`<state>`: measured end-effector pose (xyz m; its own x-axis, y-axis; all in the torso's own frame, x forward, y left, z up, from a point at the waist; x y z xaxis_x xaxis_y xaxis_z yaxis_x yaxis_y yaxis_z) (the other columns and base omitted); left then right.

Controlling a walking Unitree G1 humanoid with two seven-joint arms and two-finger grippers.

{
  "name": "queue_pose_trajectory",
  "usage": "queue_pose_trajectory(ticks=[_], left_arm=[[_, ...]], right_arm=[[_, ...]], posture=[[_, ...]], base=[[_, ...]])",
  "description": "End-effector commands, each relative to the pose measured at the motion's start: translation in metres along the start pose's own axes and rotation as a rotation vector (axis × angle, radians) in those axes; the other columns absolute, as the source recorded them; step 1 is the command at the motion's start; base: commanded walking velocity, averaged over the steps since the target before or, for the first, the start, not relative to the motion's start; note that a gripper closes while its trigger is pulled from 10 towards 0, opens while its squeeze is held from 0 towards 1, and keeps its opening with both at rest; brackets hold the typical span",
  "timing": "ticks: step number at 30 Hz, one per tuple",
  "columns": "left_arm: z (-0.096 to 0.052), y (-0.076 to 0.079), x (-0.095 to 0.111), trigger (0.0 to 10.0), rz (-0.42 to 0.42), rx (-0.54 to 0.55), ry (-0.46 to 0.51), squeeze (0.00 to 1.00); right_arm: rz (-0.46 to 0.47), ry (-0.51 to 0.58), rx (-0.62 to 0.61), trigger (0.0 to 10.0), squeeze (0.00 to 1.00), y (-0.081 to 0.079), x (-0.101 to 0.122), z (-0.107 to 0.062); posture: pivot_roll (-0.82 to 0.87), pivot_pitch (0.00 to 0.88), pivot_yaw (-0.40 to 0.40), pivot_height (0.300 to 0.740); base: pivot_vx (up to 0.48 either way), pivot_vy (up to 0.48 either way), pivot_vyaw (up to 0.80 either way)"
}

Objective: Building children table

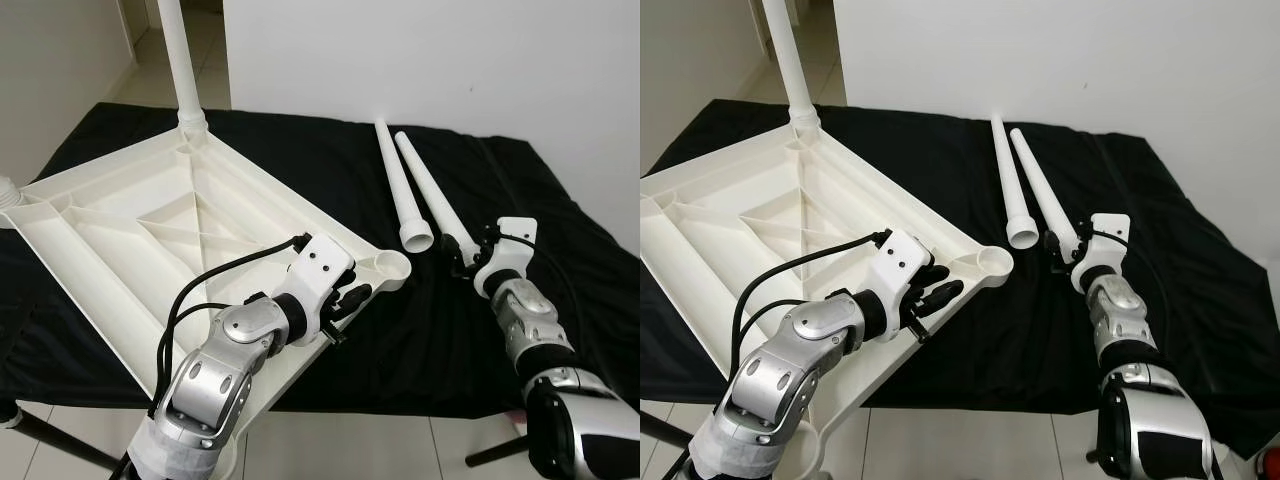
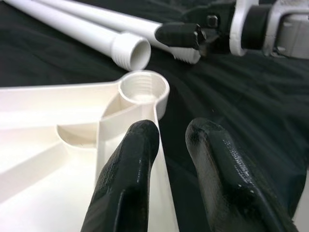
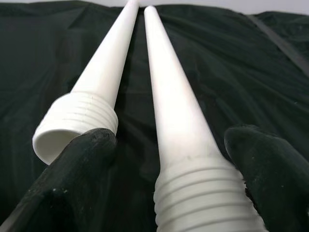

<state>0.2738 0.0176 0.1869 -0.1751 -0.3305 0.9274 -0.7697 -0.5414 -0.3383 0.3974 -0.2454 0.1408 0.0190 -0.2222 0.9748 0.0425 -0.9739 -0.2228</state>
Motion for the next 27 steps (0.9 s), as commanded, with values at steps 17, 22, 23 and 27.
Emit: queue_pose_trajectory(ticks=[17,22,23,27], left_arm=[[-0.0095,-0.0021,-0.0057,10.0,-0.003,0.038,-0.069,0.0],[-0.0105,-0.0037,-0.0053,10.0,0.002,0.049,-0.076,0.0],[-0.0106,-0.0042,-0.0052,10.0,0.002,0.051,-0.078,0.0],[-0.0106,-0.0057,-0.005,10.0,0.003,0.057,-0.079,0.0]], right_arm=[[-0.001,-0.046,-0.057,10.0,0.0,0.0065,-0.0014,0.0046],[-0.002,-0.05,-0.05,10.0,0.0,0.0027,-0.0013,0.0069],[-0.004,-0.051,-0.046,10.0,0.0,0.0015,-0.0016,0.0073],[-0.003,-0.056,-0.036,6.2,0.0,-0.0005,-0.0022,0.008]], posture=[[0.06,0.183,-0.038,0.74],[0.06,0.183,-0.044,0.74],[0.06,0.183,-0.045,0.74],[0.07,0.181,-0.049,0.74]], base=[[0.0,0.0,0.0],[0.0,0.0,0.0],[0.0,0.0,0.0],[0.0,0.0,0.0]])
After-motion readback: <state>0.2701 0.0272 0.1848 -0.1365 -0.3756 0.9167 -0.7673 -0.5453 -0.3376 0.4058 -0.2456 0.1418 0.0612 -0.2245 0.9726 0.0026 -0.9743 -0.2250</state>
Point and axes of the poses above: a point about 5 cm out from each wrist's last joint towards the gripper, its own z axis pointing out of the wrist towards the gripper, its own x axis along the axis of the wrist's last joint, y = z × x, the point moved 3 cm from there along z, pointing out of the wrist towards the gripper, and after that the axes turned 13 degrees about z, right-handed, at the moved point
